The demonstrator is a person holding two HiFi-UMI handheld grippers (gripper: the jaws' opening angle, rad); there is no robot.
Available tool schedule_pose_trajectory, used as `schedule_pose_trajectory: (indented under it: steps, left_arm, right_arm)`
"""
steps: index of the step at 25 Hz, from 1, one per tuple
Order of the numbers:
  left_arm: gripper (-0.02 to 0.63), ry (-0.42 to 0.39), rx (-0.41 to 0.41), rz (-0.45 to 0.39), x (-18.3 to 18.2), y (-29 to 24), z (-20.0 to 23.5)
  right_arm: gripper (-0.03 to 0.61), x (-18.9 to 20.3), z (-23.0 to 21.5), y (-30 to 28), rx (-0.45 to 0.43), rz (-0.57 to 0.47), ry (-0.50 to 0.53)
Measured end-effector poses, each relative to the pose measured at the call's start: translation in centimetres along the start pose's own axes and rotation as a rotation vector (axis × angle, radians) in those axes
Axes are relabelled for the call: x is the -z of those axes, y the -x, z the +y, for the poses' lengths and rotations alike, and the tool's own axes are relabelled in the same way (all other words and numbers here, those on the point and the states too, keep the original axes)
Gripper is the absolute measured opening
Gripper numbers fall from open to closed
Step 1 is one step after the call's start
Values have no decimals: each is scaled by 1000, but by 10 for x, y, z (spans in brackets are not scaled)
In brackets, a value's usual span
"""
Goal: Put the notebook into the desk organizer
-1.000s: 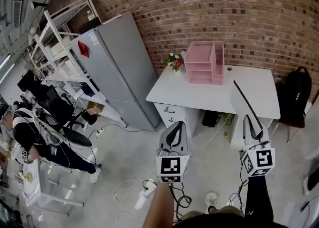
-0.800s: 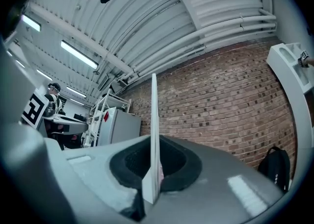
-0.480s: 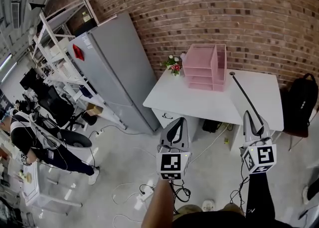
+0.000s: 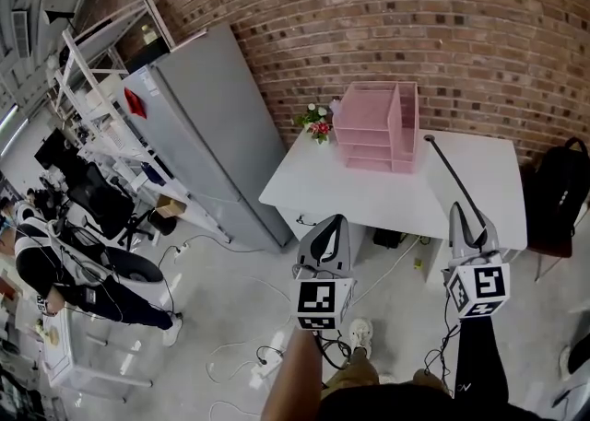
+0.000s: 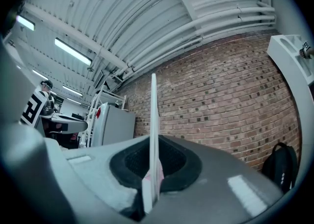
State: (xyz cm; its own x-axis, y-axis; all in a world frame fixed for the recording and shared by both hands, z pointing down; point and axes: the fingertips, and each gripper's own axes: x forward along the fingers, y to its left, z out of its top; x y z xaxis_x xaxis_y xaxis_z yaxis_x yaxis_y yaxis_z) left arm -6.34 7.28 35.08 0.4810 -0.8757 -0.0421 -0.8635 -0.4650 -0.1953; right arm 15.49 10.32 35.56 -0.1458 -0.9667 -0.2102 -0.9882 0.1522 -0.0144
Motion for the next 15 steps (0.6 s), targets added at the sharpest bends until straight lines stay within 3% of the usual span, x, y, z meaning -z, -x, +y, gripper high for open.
schedule_pose_trajectory:
  steps: [15]
  left_arm:
    - [8, 11, 58, -33, 21, -114, 40]
  right_arm:
    - [9, 29, -27, -99, 43, -26, -1]
